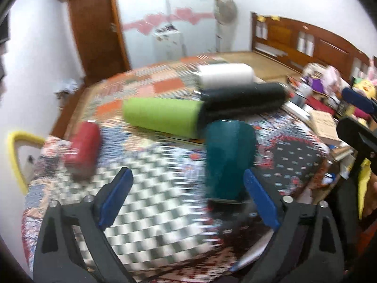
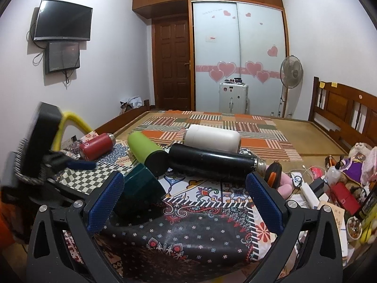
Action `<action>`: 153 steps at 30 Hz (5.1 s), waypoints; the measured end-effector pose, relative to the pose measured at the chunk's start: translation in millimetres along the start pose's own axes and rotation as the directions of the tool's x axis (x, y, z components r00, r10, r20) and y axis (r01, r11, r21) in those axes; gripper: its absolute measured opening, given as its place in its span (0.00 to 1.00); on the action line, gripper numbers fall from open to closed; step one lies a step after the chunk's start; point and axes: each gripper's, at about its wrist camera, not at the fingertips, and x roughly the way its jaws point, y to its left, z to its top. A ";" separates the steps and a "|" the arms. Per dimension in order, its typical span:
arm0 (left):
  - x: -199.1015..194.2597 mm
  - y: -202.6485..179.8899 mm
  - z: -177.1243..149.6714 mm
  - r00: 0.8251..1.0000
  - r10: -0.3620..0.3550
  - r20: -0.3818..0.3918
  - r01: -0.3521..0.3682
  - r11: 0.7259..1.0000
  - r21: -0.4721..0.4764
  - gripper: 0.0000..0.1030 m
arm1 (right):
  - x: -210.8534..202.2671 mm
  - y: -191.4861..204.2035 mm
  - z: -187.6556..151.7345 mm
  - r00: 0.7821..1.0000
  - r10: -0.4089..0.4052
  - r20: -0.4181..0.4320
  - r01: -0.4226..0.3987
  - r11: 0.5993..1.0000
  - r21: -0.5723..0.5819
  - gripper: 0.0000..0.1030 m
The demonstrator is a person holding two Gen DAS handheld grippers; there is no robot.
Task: Flip cup upright
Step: 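Pass the green mug from the left gripper into the right gripper, then rotate the green mug upright in the right gripper, opening upward, then lower the upright mug onto the bedspread and open the right gripper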
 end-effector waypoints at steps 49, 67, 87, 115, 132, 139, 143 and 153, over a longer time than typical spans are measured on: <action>7.0 76.0 -70.7 0.996 0.074 0.040 -0.066 0.983 -0.170 0.94 | 162.8 67.4 -8.8 0.830 0.154 -0.537 -0.236 0.968 -0.088 0.77; -31.9 56.1 -38.9 0.980 0.103 0.173 -0.070 0.980 -0.185 0.94 | 118.1 48.7 13.5 0.891 0.198 -0.408 -0.245 0.967 -0.066 0.67; -33.8 47.0 -32.6 0.973 0.049 0.224 0.006 0.971 -0.239 0.97 | 120.5 56.3 5.2 0.900 0.254 -0.354 -0.289 0.956 -0.050 0.67; -30.2 42.6 -52.3 0.982 0.038 0.184 0.003 0.976 -0.217 0.97 | 110.5 63.1 -11.9 0.909 0.225 -0.350 -0.283 0.951 -0.124 0.73; -127.3 6.0 -39.2 0.936 0.070 0.346 0.004 0.978 -0.206 0.97 | -2.7 39.5 25.1 0.971 0.213 -0.107 -0.221 0.973 -0.070 0.75; -183.6 -19.6 -38.3 0.880 0.115 0.461 -0.010 0.975 -0.224 0.97 | -78.5 31.0 41.4 0.978 0.187 0.093 -0.186 0.982 -0.018 0.76; -213.2 -38.6 -41.9 0.842 0.155 0.517 -0.044 0.974 -0.220 0.97 | -107.3 31.0 41.2 0.972 0.155 0.177 -0.158 0.987 0.002 0.84; -243.8 -59.1 -53.2 0.813 0.184 0.552 -0.060 0.970 -0.236 1.00 | -141.1 36.5 25.0 0.958 0.088 0.273 -0.103 0.994 0.039 1.00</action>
